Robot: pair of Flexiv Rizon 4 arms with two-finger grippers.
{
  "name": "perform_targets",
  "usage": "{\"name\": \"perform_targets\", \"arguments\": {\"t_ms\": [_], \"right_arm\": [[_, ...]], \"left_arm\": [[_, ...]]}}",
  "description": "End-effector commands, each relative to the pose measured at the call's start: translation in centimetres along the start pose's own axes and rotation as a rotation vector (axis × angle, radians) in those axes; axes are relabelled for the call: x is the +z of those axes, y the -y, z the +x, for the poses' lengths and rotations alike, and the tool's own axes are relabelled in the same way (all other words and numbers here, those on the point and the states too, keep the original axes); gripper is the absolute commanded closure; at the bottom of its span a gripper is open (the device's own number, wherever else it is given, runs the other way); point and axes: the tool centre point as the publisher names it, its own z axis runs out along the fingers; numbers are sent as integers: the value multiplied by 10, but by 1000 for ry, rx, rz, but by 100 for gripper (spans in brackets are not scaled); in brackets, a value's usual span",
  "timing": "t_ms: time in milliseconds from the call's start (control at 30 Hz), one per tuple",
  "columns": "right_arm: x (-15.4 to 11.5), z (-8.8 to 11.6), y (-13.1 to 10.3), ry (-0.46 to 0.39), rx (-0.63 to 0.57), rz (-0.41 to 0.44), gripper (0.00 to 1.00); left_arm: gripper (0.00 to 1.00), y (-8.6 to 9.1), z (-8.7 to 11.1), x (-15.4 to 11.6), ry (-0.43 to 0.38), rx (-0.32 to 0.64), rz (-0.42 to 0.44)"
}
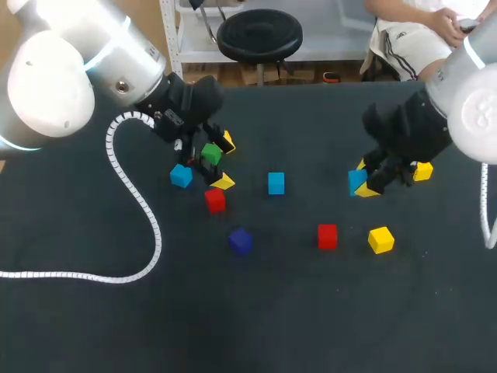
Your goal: Place the blue cubes, place green cubes on the blue cubes, place the yellow cubes on the green cubes, then place the red cubes on the yellow cubes, and place purple cube on the red cubes.
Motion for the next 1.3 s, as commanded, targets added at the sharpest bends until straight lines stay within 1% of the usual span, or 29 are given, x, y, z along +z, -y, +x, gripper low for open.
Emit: {"name": "perform_targets", "arguments": {"t_ms": [33,233,433,1300], "right_arm": [[6,-5,1,5,-16,-23,100],[10,-17,5,31,-17,-27,100],[6,-20,11,81,51,8,100],[6,-20,11,81,51,8,100]], "left_arm": [[0,-1,0,0,1,2,3],[0,-1,0,0,1,2,3],[0,-1,0,0,1,2,3],[0,-1,0,0,1,2,3]]}}
